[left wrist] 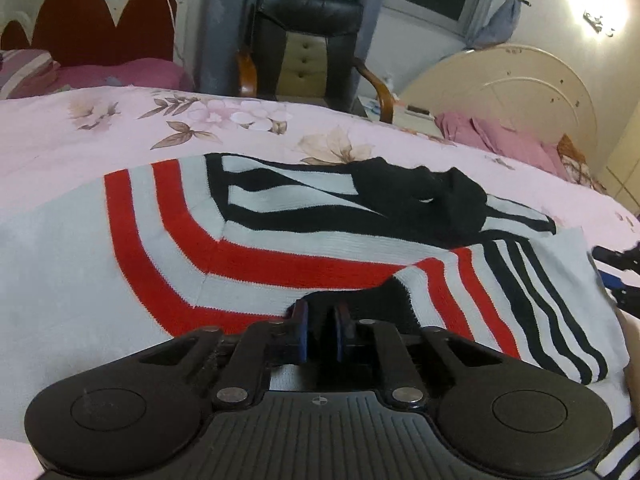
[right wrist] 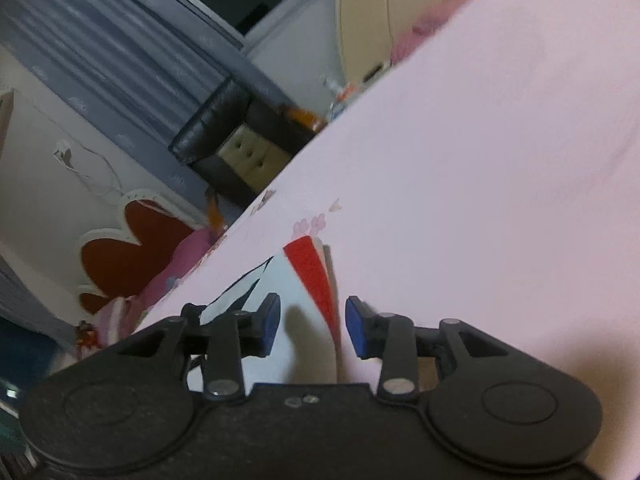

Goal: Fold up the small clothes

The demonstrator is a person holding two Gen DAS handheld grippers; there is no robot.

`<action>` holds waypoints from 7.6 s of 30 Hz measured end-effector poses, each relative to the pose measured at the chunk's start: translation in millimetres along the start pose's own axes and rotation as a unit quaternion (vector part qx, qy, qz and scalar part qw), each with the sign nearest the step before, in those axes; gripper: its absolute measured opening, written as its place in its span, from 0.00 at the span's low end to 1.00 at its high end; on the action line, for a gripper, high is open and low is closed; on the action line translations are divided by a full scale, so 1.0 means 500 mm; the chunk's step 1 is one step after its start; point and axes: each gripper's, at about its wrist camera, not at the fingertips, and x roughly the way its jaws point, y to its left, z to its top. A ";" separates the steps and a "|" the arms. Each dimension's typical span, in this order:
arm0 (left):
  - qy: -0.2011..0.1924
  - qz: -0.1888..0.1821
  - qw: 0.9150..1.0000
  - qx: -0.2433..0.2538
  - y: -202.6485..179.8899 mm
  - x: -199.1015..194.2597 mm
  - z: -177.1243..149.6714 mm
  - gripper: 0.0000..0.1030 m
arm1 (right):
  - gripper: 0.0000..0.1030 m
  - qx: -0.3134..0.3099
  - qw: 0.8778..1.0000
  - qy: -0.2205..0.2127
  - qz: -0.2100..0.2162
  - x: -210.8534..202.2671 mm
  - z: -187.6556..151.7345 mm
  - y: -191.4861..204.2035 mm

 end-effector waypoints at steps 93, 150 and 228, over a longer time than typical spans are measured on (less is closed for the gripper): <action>-0.028 -0.070 0.995 0.059 -0.110 -0.044 0.005 0.04 | 0.42 -0.098 0.994 -0.025 -0.045 -0.232 -0.236 0.203; -0.104 0.024 0.993 0.047 0.269 -0.127 -0.064 0.44 | 0.06 -0.159 0.986 0.013 -0.052 -0.109 -0.259 0.251; -0.081 0.011 0.993 0.084 0.321 0.014 0.022 0.86 | 0.23 -0.360 0.925 0.039 -0.113 -0.001 -0.315 0.310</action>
